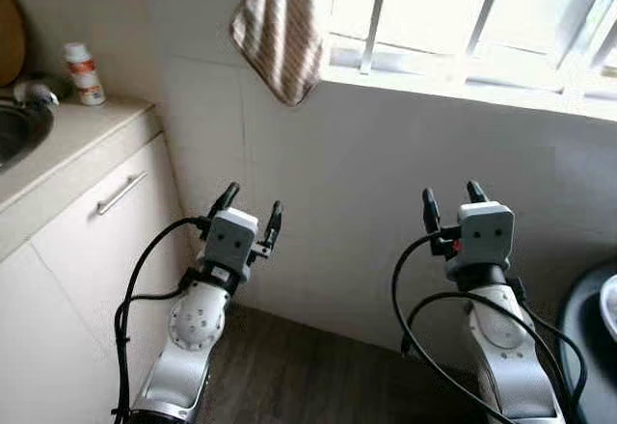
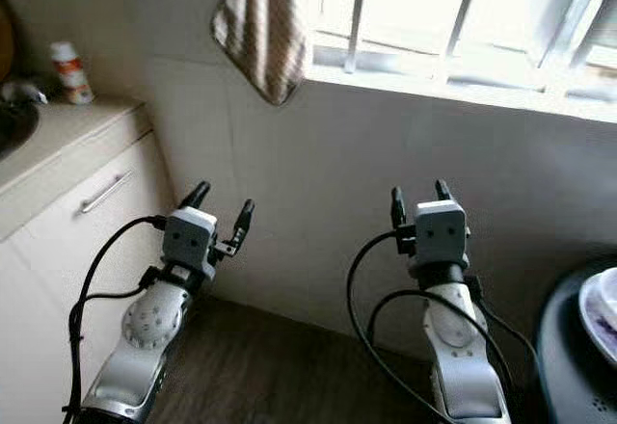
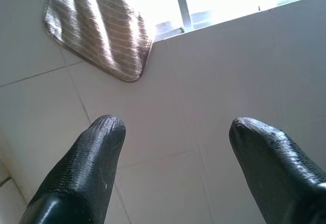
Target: Kitchen organization
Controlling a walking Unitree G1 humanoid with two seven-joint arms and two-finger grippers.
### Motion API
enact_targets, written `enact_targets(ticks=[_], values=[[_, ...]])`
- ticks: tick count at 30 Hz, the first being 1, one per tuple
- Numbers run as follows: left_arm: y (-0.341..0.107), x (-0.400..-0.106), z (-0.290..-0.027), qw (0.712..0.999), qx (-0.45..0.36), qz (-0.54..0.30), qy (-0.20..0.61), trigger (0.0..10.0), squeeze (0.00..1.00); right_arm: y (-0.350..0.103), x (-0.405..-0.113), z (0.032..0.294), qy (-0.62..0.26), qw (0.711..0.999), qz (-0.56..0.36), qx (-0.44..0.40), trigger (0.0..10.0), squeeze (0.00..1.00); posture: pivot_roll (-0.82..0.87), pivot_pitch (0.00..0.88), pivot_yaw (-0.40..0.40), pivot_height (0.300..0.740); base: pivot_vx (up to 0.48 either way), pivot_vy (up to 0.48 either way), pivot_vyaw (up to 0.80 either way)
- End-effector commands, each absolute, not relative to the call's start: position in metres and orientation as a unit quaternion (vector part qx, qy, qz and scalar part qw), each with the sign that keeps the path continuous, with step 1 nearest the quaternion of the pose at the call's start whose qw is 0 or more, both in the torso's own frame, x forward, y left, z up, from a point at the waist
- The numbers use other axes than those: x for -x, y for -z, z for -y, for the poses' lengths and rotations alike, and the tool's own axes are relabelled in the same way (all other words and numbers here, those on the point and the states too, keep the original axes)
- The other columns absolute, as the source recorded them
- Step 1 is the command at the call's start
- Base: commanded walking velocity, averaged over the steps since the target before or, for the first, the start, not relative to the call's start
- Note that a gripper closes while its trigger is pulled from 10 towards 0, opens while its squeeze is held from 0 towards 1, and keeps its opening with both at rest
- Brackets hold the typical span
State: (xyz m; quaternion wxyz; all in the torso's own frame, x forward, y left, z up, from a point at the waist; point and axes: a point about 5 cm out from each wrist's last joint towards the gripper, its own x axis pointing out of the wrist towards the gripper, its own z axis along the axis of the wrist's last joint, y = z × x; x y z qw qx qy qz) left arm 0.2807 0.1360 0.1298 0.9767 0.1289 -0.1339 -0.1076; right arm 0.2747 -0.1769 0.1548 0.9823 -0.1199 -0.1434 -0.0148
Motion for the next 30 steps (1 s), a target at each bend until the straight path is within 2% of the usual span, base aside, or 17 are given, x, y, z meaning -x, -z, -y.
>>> enact_targets(ticks=[1, 15, 18, 30], values=[[-0.132, -0.281, -0.131, 0.976, -0.124, 0.137, 0.114, 10.0, 0.0, -0.159, -0.279, 0.181, 0.024, 0.981, 0.146, 0.125, 10.0, 0.0, 0.04, 0.0, 0.004, 0.74, 0.0, -0.48, -0.8], [-0.133, -0.283, -0.132, 0.978, -0.108, 0.139, 0.11, 10.0, 0.0, -0.154, -0.281, 0.181, 0.022, 0.981, 0.127, 0.142, 10.0, 0.0, 0.04, 0.0, 0.006, 0.74, 0.0, -0.034, -0.79], [-0.134, -0.284, -0.133, 0.978, -0.105, 0.142, 0.107, 10.0, 0.0, -0.151, -0.282, 0.18, 0.021, 0.982, 0.122, 0.141, 10.0, 0.0, 0.04, 0.0, 0.005, 0.74, 0.0, 0.0, 0.0], [-0.133, -0.283, -0.132, 0.98, -0.099, 0.14, 0.105, 10.0, 0.0, -0.145, -0.285, 0.185, 0.03, 0.983, 0.098, 0.152, 10.0, 0.0, 0.03, 0.0, 0.005, 0.74, 0.275, 0.0, 0.0]])
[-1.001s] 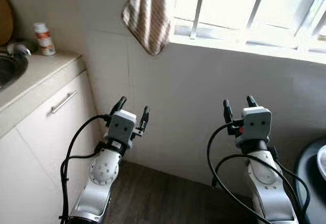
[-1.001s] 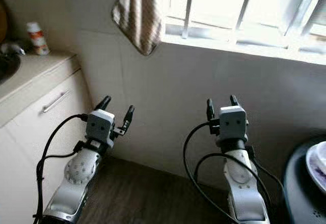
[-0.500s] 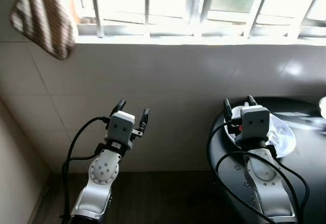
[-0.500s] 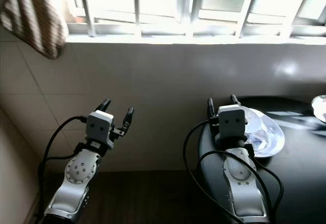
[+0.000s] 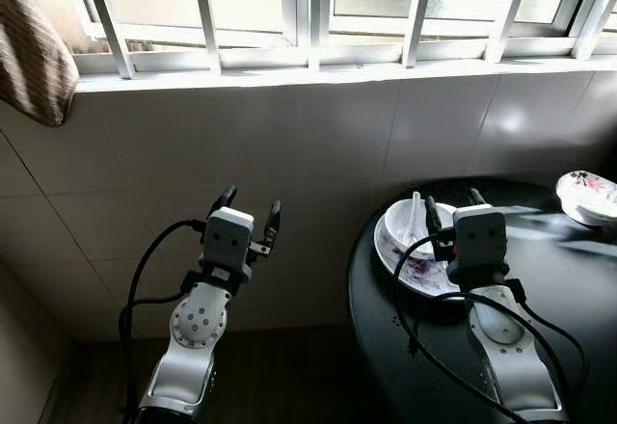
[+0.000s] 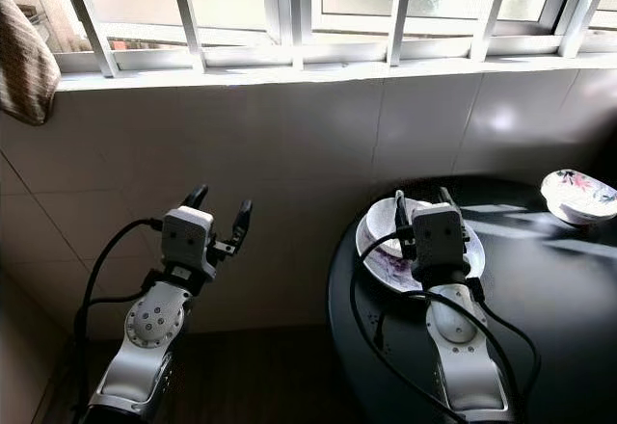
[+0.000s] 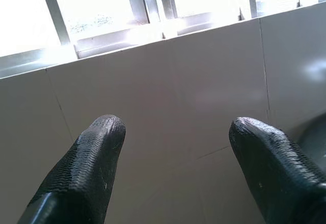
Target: Kitchen organization
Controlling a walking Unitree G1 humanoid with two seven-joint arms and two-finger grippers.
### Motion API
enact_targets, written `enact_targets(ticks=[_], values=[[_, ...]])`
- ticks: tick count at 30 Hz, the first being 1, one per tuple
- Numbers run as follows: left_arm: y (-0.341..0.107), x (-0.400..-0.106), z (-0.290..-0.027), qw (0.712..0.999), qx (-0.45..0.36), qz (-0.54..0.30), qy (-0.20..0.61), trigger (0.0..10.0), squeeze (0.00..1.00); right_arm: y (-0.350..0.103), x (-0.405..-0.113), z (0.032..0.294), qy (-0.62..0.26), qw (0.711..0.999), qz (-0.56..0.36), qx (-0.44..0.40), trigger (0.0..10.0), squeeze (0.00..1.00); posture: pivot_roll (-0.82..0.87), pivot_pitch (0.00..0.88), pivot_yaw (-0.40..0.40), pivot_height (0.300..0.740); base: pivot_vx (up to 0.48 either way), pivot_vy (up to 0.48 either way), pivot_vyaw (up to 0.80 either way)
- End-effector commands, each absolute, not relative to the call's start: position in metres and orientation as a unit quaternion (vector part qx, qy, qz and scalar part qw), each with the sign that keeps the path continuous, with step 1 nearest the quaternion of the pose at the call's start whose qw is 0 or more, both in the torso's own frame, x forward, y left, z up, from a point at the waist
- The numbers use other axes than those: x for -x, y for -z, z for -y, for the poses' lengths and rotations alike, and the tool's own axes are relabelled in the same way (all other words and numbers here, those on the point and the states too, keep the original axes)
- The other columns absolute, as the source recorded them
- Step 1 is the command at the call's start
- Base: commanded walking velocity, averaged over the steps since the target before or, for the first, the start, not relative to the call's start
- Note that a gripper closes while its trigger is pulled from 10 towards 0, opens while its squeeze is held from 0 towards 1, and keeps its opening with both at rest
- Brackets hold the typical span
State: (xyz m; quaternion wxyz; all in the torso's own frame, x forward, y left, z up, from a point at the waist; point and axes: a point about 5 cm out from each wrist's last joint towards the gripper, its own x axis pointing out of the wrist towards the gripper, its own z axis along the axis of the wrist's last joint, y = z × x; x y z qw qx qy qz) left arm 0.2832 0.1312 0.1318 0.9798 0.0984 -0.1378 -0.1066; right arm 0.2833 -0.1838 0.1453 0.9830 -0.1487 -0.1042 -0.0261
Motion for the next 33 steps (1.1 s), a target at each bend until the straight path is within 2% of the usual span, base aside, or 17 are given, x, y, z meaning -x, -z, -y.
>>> enact_targets(ticks=[1, 13, 23, 26, 33], values=[[-0.1329, -0.2835, -0.1324, 0.98, -0.099, 0.14, 0.105, 10.0, 0.0, -0.1446, -0.2848, 0.1856, 0.03, 0.983, 0.098, 0.152, 10.0, 0.0, 0.03, 0.0, 0.005, 0.74, 0.281, 0.0, 0.0], [-0.1319, -0.2837, -0.1283, 0.98, -0.083, 0.138, 0.114, 10.0, 0.0, -0.1431, -0.2863, 0.1892, 0.037, 0.982, 0.093, 0.159, 10.0, 0.0, 0.03, 0.0, 0.002, 0.74, 0.046, 0.0, 0.0], [-0.1316, -0.2841, -0.128, 0.98, -0.083, 0.138, 0.119, 10.0, 0.0, -0.1417, -0.2868, 0.1903, 0.04, 0.985, 0.089, 0.142, 10.0, 0.0, 0.03, 0.0, 0.003, 0.74, 0.0, 0.448, 0.0], [-0.132, -0.2841, -0.1282, 0.979, -0.083, 0.139, 0.12, 10.0, 0.0, -0.1414, -0.2866, 0.1899, 0.041, 0.985, 0.088, 0.14, 10.0, 0.0, 0.03, 0.0, 0.003, 0.74, 0.0, 0.48, -0.58], [-0.1346, -0.2833, -0.1265, 0.976, -0.092, 0.152, 0.125, 10.0, 0.0, -0.1406, -0.2868, 0.189, 0.039, 0.986, 0.087, 0.134, 10.0, 0.0, 0.03, 0.0, 0.004, 0.74, 0.0, 0.0, -0.8]])
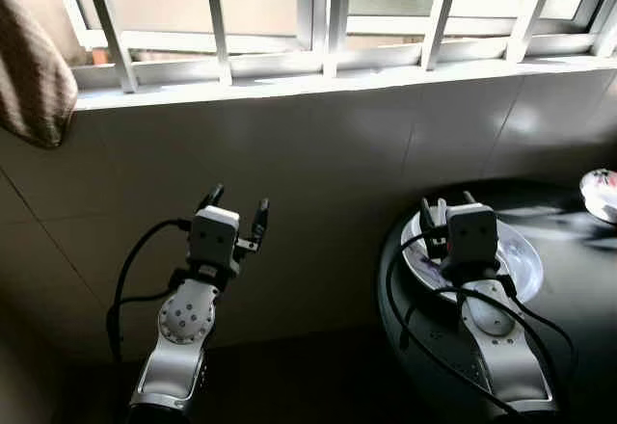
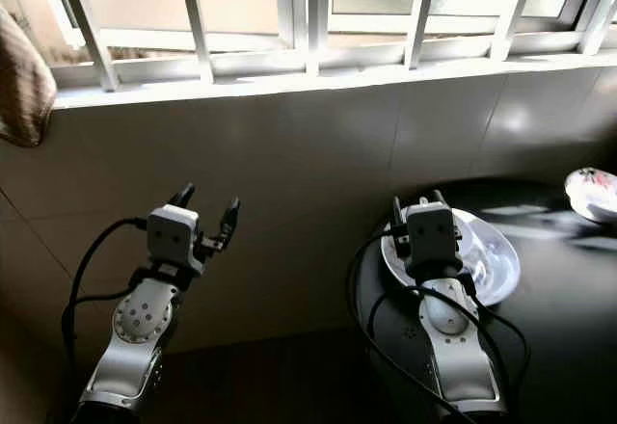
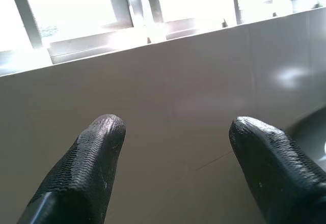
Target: Kitchen organization
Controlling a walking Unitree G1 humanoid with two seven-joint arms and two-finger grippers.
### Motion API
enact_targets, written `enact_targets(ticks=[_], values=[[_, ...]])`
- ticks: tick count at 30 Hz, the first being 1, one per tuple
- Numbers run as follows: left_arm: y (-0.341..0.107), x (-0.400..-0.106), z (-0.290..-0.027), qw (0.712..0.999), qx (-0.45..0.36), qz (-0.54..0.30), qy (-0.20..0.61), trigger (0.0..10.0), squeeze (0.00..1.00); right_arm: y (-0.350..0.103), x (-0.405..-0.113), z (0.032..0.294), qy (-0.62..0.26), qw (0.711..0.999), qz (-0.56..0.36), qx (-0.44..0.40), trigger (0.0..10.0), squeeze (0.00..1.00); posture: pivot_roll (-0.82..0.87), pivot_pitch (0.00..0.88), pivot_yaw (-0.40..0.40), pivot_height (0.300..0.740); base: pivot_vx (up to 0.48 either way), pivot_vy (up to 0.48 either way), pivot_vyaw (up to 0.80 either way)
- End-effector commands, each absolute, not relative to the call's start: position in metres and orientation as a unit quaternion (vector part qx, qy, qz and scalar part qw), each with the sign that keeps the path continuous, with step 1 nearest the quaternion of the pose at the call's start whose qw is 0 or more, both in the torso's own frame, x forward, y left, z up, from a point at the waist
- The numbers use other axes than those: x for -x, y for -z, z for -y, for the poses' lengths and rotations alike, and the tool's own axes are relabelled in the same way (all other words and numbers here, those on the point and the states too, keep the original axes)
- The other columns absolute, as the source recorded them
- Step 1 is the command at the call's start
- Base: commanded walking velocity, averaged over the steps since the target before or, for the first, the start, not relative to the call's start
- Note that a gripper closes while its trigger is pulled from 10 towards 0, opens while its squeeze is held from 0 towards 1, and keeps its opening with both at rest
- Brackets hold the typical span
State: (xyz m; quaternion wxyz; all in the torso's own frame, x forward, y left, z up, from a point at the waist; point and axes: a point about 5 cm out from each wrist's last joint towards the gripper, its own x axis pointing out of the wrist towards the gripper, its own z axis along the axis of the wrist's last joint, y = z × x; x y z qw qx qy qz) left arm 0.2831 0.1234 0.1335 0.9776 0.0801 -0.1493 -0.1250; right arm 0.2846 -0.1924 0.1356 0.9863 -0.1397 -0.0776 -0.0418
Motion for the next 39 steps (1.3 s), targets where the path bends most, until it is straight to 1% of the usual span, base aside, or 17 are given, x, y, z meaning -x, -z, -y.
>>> enact_targets(ticks=[1, 6, 21, 30, 35, 37, 38, 39], values=[[-0.135, -0.283, -0.127, 0.976, -0.092, 0.152, 0.125, 10.0, 0.0, -0.14, -0.287, 0.189, 0.04, 0.986, 0.086, 0.135, 10.0, 0.0, 0.03, 0.0, 0.006, 0.74, 0.0, 0.0, -0.48], [-0.134, -0.286, -0.13, 0.978, -0.097, 0.146, 0.113, 10.0, 0.0, -0.14, -0.287, 0.189, 0.04, 0.985, 0.087, 0.145, 10.0, 0.0, 0.03, 0.0, 0.007, 0.74, 0.0, 0.0, 0.0], [-0.135, -0.286, -0.129, 0.978, -0.086, 0.153, 0.111, 10.0, 0.0, -0.14, -0.289, 0.19, 0.04, 0.984, 0.083, 0.151, 10.0, 0.0, 0.03, 0.0, -0.001, 0.74, 0.28, 0.0, 0.0], [-0.135, -0.285, -0.126, 0.977, -0.084, 0.155, 0.117, 10.0, 0.0, -0.138, -0.29, 0.191, 0.042, 0.986, 0.073, 0.143, 10.0, 0.0, 0.02, 0.0, -0.001, 0.74, 0.0, 0.0, 0.0], [-0.135, -0.285, -0.126, 0.977, -0.083, 0.157, 0.117, 10.0, 0.0, -0.136, -0.292, 0.197, 0.055, 0.989, 0.059, 0.124, 10.0, 0.0, 0.02, 0.0, -0.002, 0.74, 0.0, 0.0, 0.0], [-0.135, -0.286, -0.126, 0.977, -0.084, 0.157, 0.116, 10.0, 0.0, -0.137, -0.293, 0.198, 0.053, 0.989, 0.059, 0.124, 10.0, 0.0, 0.02, 0.0, -0.001, 0.74, 0.0, 0.0, 0.0], [-0.135, -0.287, -0.127, 0.977, -0.085, 0.156, 0.115, 10.0, 0.0, -0.138, -0.297, 0.198, 0.029, 0.99, 0.051, 0.127, 10.0, 0.0, 0.02, 0.0, 0.004, 0.74, 0.0, 0.0, 0.0], [-0.135, -0.287, -0.127, 0.977, -0.085, 0.156, 0.115, 10.0, 0.0, -0.138, -0.297, 0.198, 0.029, 0.99, 0.051, 0.127, 10.0, 0.0, 0.02, 0.0, 0.004, 0.74, 0.0, 0.0, 0.0]])
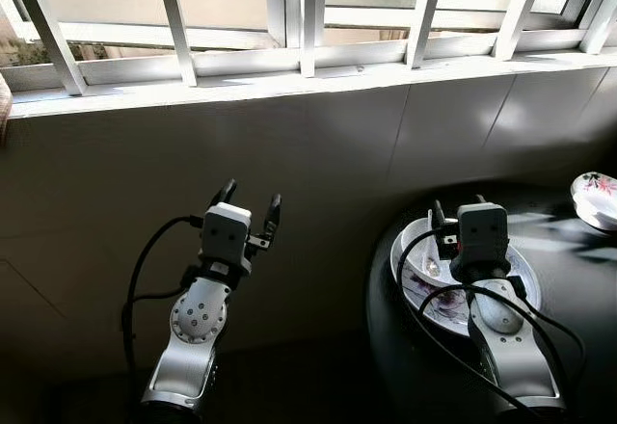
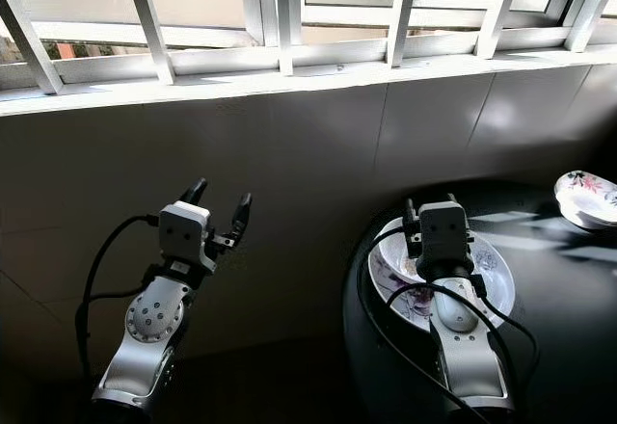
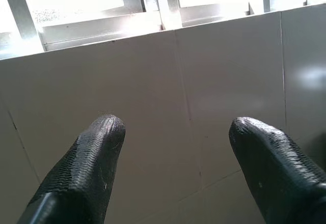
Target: Kitchen organization
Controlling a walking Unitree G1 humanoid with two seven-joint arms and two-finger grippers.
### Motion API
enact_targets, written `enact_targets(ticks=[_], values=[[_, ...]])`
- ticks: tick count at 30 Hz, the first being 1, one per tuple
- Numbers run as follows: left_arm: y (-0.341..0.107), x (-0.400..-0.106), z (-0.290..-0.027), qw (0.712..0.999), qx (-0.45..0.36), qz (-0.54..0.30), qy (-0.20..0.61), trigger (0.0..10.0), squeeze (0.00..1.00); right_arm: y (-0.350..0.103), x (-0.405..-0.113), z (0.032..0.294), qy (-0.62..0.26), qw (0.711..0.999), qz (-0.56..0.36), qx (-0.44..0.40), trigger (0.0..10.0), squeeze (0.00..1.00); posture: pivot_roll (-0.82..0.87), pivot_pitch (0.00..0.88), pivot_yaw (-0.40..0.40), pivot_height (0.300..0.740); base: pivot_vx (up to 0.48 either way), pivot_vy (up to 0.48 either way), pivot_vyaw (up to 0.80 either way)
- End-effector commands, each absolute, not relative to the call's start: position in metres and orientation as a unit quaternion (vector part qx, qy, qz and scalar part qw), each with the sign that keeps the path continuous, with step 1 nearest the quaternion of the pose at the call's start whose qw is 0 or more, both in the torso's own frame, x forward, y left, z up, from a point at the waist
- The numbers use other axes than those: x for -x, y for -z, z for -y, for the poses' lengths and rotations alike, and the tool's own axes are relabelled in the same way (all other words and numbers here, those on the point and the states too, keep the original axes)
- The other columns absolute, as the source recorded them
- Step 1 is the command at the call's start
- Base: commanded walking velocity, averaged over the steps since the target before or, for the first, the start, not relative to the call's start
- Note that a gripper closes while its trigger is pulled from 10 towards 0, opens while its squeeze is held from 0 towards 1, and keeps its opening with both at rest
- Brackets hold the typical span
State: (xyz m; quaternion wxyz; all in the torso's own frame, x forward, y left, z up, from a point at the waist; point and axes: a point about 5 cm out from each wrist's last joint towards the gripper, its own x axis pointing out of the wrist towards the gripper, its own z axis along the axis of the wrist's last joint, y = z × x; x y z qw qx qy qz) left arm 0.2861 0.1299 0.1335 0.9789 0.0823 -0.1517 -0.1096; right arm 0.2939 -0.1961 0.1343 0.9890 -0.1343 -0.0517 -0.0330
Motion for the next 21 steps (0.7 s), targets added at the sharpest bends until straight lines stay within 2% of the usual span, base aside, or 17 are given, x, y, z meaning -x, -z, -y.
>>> enact_targets(ticks=[1, 7, 15, 21], values=[[-0.135, -0.287, -0.127, 0.977, -0.085, 0.156, 0.115, 10.0, 0.0, -0.137, -0.301, 0.199, 0.014, 0.992, 0.037, 0.117, 10.0, 0.0, 0.02, 0.0, 0.003, 0.74, 0.0, 0.0, 0.0], [-0.136, -0.289, -0.127, 0.977, -0.087, 0.156, 0.116, 10.0, 0.0, -0.133, -0.32, 0.209, -0.02, 0.996, -0.033, 0.083, 10.0, 0.0, 0.02, 0.0, 0.0, 0.74, 0.0, 0.0, 0.0], [-0.133, -0.288, -0.124, 0.977, -0.088, 0.156, 0.114, 10.0, 0.0, -0.118, -0.34, 0.22, -0.053, 0.986, -0.149, 0.058, 10.0, 0.0, 0.05, 0.0, -0.027, 0.74, 0.0, 0.0, 0.0], [-0.133, -0.287, -0.123, 0.977, -0.088, 0.157, 0.115, 10.0, 0.0, -0.114, -0.345, 0.223, -0.051, 0.981, -0.183, 0.043, 10.0, 0.0, 0.05, 0.0, -0.031, 0.74, 0.0, 0.0, 0.0]])
